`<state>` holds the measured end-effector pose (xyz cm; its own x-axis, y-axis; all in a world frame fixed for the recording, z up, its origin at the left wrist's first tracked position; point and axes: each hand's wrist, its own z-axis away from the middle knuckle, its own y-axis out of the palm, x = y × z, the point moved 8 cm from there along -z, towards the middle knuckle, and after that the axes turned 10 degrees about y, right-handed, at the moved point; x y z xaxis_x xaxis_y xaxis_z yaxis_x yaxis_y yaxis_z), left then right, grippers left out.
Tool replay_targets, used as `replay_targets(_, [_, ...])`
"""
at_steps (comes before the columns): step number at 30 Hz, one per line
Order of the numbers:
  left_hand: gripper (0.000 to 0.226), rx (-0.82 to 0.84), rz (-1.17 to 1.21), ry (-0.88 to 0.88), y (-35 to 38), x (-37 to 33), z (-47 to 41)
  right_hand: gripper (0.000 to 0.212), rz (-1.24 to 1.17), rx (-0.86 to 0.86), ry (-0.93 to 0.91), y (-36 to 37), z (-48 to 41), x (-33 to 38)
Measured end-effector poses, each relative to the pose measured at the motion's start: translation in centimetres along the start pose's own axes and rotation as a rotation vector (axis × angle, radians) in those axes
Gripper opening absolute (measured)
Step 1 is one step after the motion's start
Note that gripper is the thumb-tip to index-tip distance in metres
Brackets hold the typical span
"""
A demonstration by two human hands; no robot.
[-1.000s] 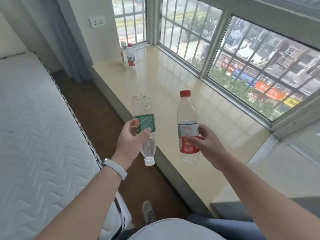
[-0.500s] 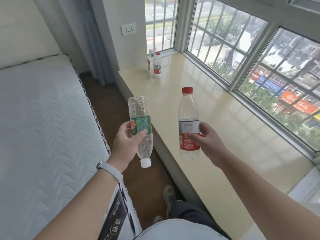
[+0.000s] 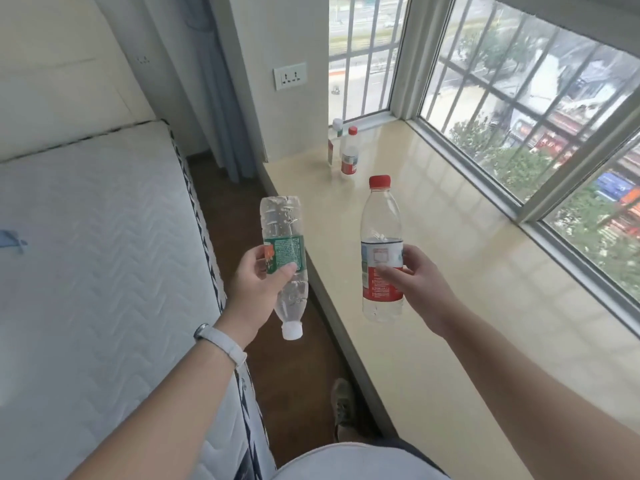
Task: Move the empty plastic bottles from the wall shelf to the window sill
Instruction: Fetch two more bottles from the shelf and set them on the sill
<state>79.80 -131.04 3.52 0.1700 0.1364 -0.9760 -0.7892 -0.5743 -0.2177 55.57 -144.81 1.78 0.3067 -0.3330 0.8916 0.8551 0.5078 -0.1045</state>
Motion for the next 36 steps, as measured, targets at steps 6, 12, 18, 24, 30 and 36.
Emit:
replay_targets(6, [0.030,-0.061,-0.067,0.021,-1.7,-2.3,-6.8,0.033,-0.033,0.073,-0.012,1.6,-7.9,4.7])
replay_targets(12, [0.031,-0.100,-0.117,0.021,-4.4,-3.0,-11.3,0.034,-0.021,0.123,-0.031,4.9,-12.5,8.2])
replay_targets(18, [0.039,-0.045,-0.087,0.043,-5.9,-1.7,-17.1,0.036,0.054,0.114,-0.003,8.3,-16.8,9.4])
replay_targets(24, [0.040,0.054,-0.044,0.034,-7.9,0.7,-25.1,0.032,0.057,-0.017,0.008,10.6,-21.2,12.3])
replay_targets(30, [0.043,0.136,0.026,0.055,-10.1,1.3,-34.3,0.040,0.050,-0.143,0.024,12.3,-24.5,15.5])
replay_targets(36, [0.040,0.243,0.071,0.060,-9.5,1.3,-38.3,0.050,0.002,-0.261,0.058,12.6,-25.6,15.6])
